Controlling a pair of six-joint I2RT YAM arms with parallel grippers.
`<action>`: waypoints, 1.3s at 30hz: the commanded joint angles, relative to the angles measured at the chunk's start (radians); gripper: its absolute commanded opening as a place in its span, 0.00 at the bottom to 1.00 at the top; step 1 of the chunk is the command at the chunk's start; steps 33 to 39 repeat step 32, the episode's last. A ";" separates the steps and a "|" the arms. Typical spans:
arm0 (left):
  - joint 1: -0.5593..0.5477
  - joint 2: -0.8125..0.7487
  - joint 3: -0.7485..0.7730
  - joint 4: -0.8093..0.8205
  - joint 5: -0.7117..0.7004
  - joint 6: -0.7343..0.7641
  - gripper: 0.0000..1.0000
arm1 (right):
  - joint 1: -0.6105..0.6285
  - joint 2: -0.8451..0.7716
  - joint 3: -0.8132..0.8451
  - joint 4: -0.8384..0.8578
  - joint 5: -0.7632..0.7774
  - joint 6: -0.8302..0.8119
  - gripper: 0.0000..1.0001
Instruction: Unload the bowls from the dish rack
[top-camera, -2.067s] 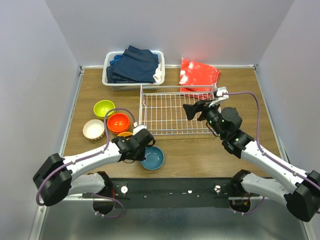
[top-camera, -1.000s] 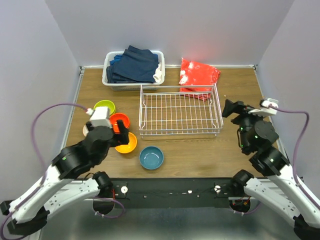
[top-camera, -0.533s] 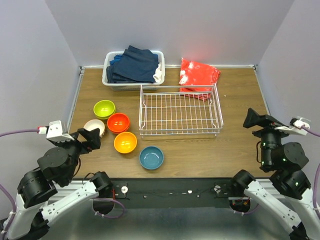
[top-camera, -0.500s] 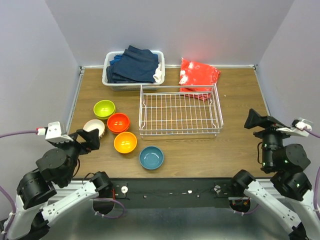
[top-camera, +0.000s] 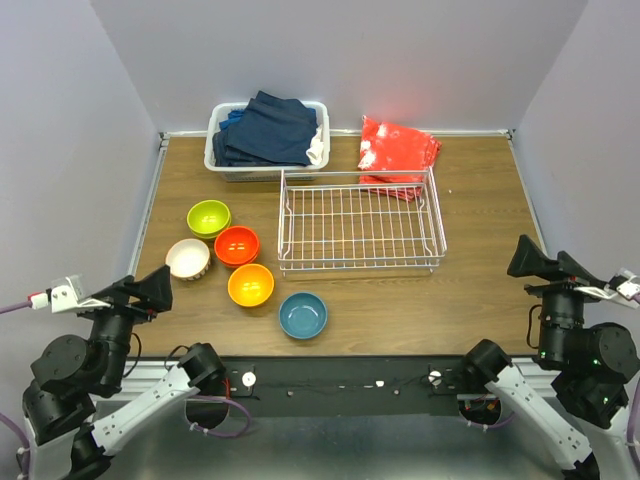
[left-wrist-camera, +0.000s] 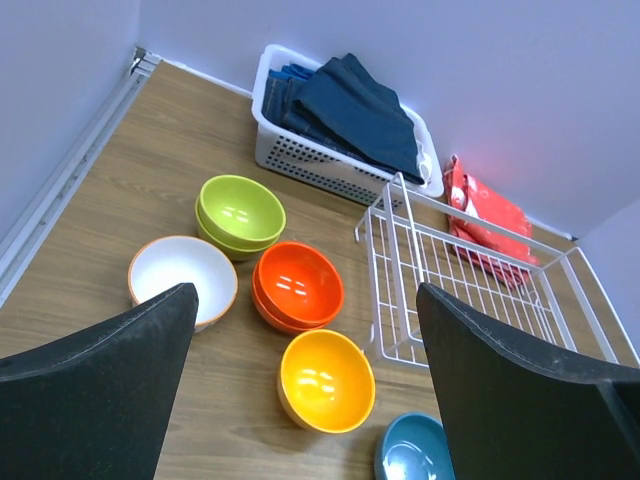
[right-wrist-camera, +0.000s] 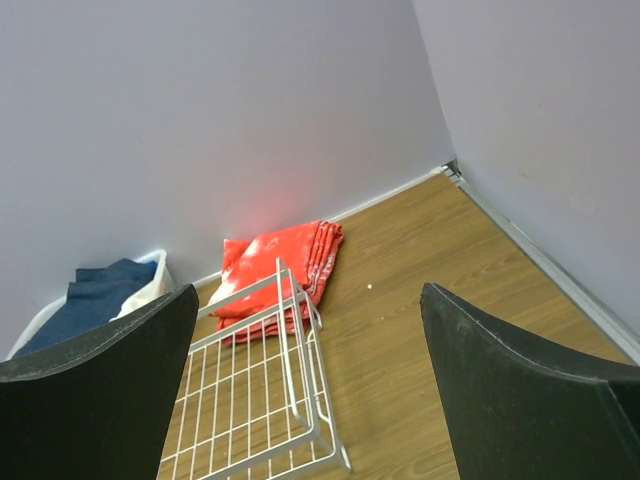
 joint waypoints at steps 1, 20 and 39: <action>-0.005 -0.059 -0.028 0.046 -0.047 0.012 0.99 | 0.001 -0.036 -0.028 0.035 -0.014 -0.034 1.00; -0.005 -0.103 -0.048 0.053 -0.087 -0.013 0.99 | 0.001 -0.042 -0.051 0.063 -0.062 -0.060 1.00; -0.005 -0.103 -0.061 0.073 -0.089 -0.004 0.99 | 0.001 -0.042 -0.051 0.058 -0.077 -0.056 1.00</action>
